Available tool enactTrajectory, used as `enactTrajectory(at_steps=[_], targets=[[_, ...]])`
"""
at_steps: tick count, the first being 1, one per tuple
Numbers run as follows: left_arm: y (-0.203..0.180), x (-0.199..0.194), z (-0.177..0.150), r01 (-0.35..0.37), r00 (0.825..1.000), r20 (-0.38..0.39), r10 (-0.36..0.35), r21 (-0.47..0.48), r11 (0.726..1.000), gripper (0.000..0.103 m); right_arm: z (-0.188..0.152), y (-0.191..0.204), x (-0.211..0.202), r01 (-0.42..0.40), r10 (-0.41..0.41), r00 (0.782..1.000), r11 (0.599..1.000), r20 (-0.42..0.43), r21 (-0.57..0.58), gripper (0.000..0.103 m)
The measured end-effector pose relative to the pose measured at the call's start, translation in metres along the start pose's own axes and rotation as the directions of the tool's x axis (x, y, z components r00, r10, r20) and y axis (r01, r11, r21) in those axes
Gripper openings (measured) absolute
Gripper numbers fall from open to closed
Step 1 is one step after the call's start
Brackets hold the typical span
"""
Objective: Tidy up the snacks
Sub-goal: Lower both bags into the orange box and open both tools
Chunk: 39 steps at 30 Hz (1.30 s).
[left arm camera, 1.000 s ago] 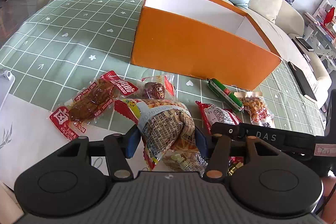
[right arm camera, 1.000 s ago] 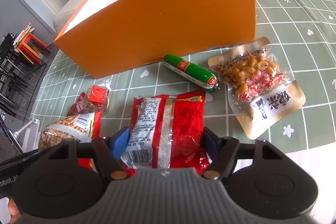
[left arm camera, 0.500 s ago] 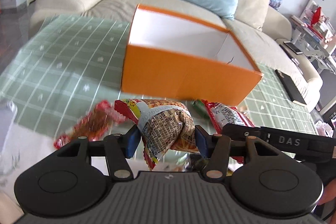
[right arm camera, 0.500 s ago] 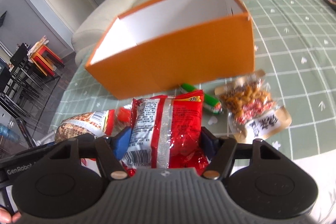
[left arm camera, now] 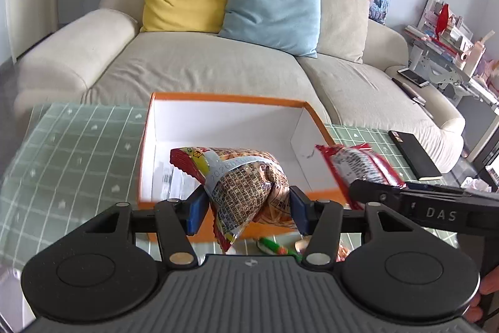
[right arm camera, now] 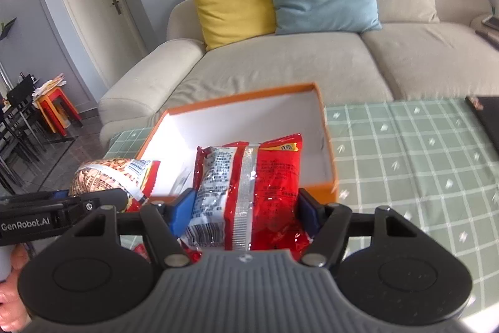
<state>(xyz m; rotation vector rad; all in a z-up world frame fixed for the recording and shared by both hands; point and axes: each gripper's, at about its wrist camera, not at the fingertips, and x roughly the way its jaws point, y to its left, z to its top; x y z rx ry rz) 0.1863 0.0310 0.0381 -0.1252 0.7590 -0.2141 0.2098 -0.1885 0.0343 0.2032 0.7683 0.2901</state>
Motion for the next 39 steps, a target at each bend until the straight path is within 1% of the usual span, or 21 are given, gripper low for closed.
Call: enactTrajectory(at_steps=[3,6,9,11,15,19,24,26,28,31,35,39], targets=[[-0.007,0.018,0.020,-0.002,1.000,-0.015,0.002,0.013,1.000,0.062,0.022,-0.008,0.008,0.028,-0.028,1.000,0.999,0.012,-0.016,0.066],[-0.011,0.037,0.034,-0.001,0.999,-0.040,0.002,0.017,1.000,0.062,0.039,-0.016,0.025,0.056,-0.056,0.998,0.998,0.007,-0.037,0.066],[-0.010,0.060,0.042,-0.008,0.997,-0.080,0.010,0.022,1.000,0.062,0.050,-0.019,0.046,0.089,-0.090,0.996,0.993,-0.011,-0.078,0.066],[-0.008,0.076,0.042,-0.023,0.993,-0.116,0.027,0.031,0.999,0.062,0.054,-0.021,0.062,0.096,-0.100,0.994,0.990,-0.035,-0.108,0.066],[-0.006,0.106,0.036,-0.049,0.981,-0.186,0.063,0.079,0.996,0.062,0.053,-0.022,0.090,0.117,-0.129,0.988,0.982,-0.079,-0.150,0.066],[-0.002,0.129,0.030,-0.077,0.966,-0.239,0.098,0.098,0.992,0.062,0.050,-0.021,0.118,0.130,-0.156,0.980,0.972,-0.123,-0.196,0.066],[-0.005,0.145,0.020,-0.123,0.944,-0.278,0.176,0.198,0.972,0.062,0.041,-0.017,0.145,0.129,-0.182,0.966,0.955,-0.184,-0.265,0.066],[-0.003,0.153,0.018,-0.122,0.933,-0.310,0.183,0.204,0.971,0.062,0.037,-0.013,0.151,0.128,-0.192,0.965,0.941,-0.182,-0.315,0.066],[0.000,0.160,0.016,-0.116,0.922,-0.344,0.180,0.198,0.973,0.062,0.036,-0.011,0.158,0.132,-0.205,0.956,0.940,-0.211,-0.316,0.066],[0.006,0.167,0.016,-0.125,0.910,-0.367,0.194,0.203,0.971,0.062,0.034,-0.009,0.167,0.118,-0.202,0.951,0.936,-0.232,-0.331,0.066],[0.011,0.170,0.015,-0.133,0.902,-0.377,0.210,0.221,0.966,0.063,0.032,-0.002,0.174,0.102,-0.208,0.946,0.920,-0.250,-0.378,0.066],[0.013,0.172,0.014,-0.133,0.901,-0.377,0.212,0.225,0.965,0.065,0.031,0.001,0.177,0.100,-0.211,0.942,0.918,-0.260,-0.383,0.066]])
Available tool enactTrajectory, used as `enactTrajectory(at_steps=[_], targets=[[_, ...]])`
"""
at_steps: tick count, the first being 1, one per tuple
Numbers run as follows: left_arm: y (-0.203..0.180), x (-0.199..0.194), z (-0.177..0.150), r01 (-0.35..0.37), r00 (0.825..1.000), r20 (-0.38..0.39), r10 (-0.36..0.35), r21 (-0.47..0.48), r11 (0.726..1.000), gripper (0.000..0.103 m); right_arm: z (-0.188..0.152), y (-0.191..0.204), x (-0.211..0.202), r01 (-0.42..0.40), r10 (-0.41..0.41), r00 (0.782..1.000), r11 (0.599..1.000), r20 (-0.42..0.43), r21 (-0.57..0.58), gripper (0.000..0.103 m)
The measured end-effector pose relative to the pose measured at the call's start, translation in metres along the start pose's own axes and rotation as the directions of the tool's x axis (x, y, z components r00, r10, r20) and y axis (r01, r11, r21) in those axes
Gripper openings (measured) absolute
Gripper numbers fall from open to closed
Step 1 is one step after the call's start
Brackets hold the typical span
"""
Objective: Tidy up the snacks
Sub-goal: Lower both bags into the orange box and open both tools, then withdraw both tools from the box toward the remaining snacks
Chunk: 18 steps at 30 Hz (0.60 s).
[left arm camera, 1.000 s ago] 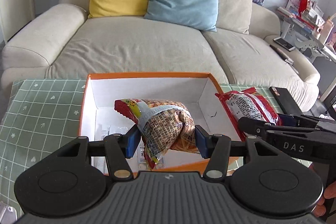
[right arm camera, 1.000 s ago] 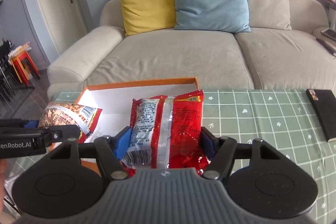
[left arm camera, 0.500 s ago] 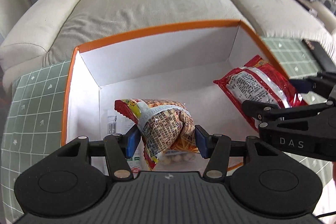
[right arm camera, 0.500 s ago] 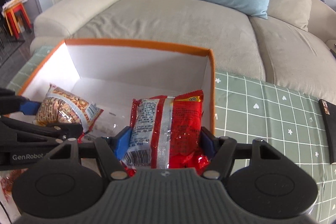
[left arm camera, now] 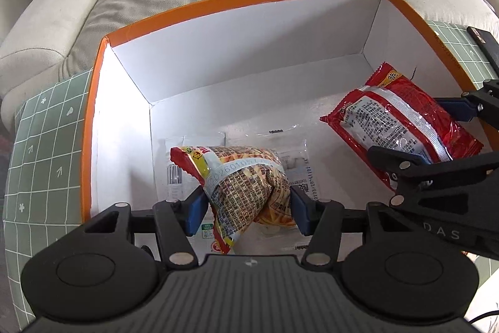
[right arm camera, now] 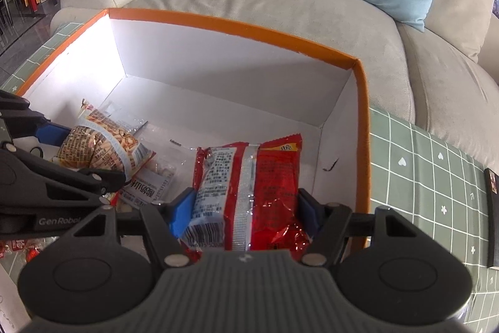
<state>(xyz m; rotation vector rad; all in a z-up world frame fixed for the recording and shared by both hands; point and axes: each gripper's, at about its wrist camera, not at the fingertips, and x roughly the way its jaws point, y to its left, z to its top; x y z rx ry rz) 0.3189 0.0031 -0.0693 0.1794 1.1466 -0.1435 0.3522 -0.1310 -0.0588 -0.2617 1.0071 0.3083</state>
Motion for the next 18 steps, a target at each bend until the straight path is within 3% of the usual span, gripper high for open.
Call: enactTrajectory(at_steps=[5,12,18], targets=[[0.002,-0.002,-0.002,-0.021,0.999,0.024,0.021,0.001,1.000,0.081,0.002,0.001,0.003,0.011,-0.011,1.000,1.000,-0.010,-0.013,0.066],[0.010,-0.013,-0.004,-0.010,0.998,0.061,0.010,-0.014,1.000,0.084,0.003,0.003,0.002,0.021,-0.021,1.000,1.000,-0.007,0.008,0.072],[0.012,-0.039,-0.003,-0.015,0.989,0.144,0.020,-0.035,0.999,0.085,0.006,-0.005,-0.020,0.021,-0.025,0.998,0.997,0.050,0.076,0.078]])
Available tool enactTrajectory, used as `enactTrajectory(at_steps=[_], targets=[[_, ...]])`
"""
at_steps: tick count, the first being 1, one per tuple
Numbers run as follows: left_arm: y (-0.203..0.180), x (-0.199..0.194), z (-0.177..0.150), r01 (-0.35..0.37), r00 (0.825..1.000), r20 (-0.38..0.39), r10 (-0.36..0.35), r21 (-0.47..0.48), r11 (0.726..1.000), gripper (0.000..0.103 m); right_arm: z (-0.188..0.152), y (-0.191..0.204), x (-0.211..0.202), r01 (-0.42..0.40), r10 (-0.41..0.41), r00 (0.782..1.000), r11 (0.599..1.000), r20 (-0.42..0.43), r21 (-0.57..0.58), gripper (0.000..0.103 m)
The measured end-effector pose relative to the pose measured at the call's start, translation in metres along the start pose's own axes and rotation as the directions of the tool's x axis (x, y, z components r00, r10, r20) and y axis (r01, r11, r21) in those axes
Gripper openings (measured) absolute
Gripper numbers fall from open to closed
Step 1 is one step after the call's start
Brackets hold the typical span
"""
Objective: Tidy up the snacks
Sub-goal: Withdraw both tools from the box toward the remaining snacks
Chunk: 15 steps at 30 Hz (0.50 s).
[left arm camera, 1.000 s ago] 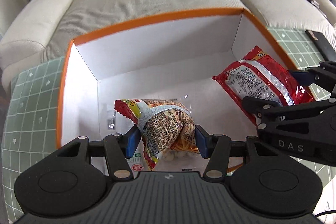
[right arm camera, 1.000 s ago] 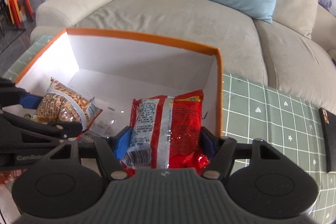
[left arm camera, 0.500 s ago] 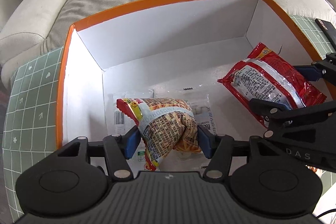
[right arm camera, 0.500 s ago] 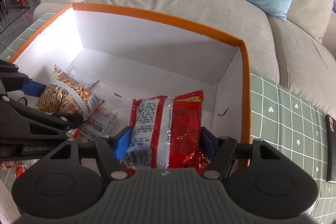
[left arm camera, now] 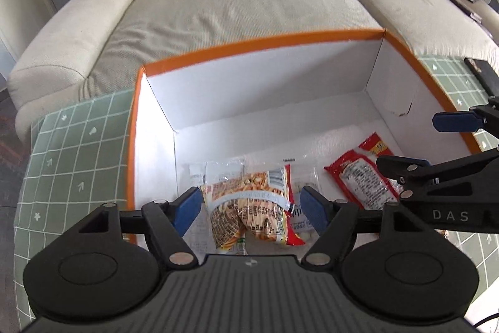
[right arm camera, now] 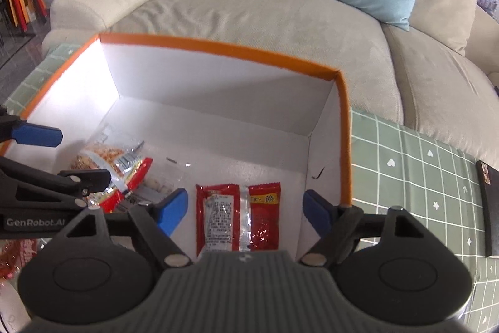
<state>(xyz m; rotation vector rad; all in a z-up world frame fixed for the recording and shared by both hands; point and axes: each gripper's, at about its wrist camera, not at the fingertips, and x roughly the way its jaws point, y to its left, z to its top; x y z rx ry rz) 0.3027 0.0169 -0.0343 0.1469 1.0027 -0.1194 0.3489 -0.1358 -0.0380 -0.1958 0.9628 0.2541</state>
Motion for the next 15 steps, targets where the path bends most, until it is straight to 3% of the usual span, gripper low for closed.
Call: enactTrajectory(at_steps=[8,15], targets=[[-0.005,-0.042,-0.001,-0.024,0.995,0.093,0.023,0.008,1.000,0.085,0.002,0.001,-0.049,0.022,-0.024,0.994,0.999,0.106,0.026,0.082],[-0.004,-0.095,-0.021,-0.056,0.972,0.225,0.065,-0.046,0.997,0.085,-0.014,0.004,-0.106,-0.004,-0.009,0.975,0.998,0.223,0.058,0.083]])
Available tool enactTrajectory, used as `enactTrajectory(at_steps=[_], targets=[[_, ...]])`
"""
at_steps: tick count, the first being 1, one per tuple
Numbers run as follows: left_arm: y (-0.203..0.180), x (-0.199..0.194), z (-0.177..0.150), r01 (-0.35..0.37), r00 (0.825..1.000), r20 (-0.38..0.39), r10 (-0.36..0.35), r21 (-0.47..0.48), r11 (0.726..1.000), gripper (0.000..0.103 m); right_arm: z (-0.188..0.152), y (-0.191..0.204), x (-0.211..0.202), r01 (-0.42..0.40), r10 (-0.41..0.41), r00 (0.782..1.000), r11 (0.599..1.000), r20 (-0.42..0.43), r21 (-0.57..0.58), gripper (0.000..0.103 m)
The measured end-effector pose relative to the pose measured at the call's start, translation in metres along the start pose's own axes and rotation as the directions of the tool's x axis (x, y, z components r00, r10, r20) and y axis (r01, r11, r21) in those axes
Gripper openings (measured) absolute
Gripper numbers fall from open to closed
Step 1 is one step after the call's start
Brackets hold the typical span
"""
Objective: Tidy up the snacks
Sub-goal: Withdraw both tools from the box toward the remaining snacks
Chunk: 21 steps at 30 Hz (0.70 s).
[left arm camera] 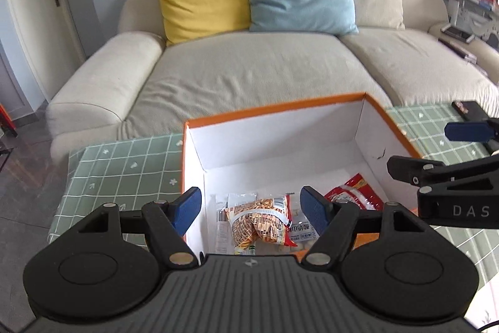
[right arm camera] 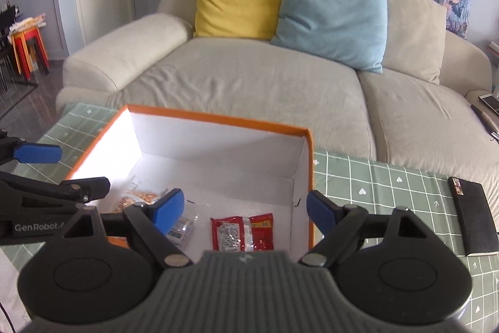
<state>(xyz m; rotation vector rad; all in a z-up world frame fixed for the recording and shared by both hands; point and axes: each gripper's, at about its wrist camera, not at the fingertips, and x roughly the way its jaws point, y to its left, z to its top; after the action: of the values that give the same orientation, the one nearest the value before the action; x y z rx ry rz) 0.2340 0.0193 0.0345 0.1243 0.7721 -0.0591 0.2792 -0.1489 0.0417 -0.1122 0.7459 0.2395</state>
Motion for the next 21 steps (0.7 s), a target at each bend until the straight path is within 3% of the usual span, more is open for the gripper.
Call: enactTrajectory(at_steps=[4,12,21], targets=[[-0.001,-0.028,-0.012,0.002,0.998,0.057,-0.001,-0.025,1.000,0.085,-0.010,0.006,-0.036,-0.008,0.009,0.997,1.000,0.083,-0.015,0.083],[-0.008,-0.067,-0.037,-0.015,0.993,0.116,0.020,-0.047,0.999,0.085,-0.045,0.010,-0.095,-0.003,0.000,0.985,1.000,0.171,0.013,0.083],[-0.017,-0.077,-0.086,0.052,0.997,0.066,-0.049,-0.051,0.997,0.085,-0.103,0.008,-0.119,0.010,-0.028,0.988,0.993,0.155,0.118,0.084]])
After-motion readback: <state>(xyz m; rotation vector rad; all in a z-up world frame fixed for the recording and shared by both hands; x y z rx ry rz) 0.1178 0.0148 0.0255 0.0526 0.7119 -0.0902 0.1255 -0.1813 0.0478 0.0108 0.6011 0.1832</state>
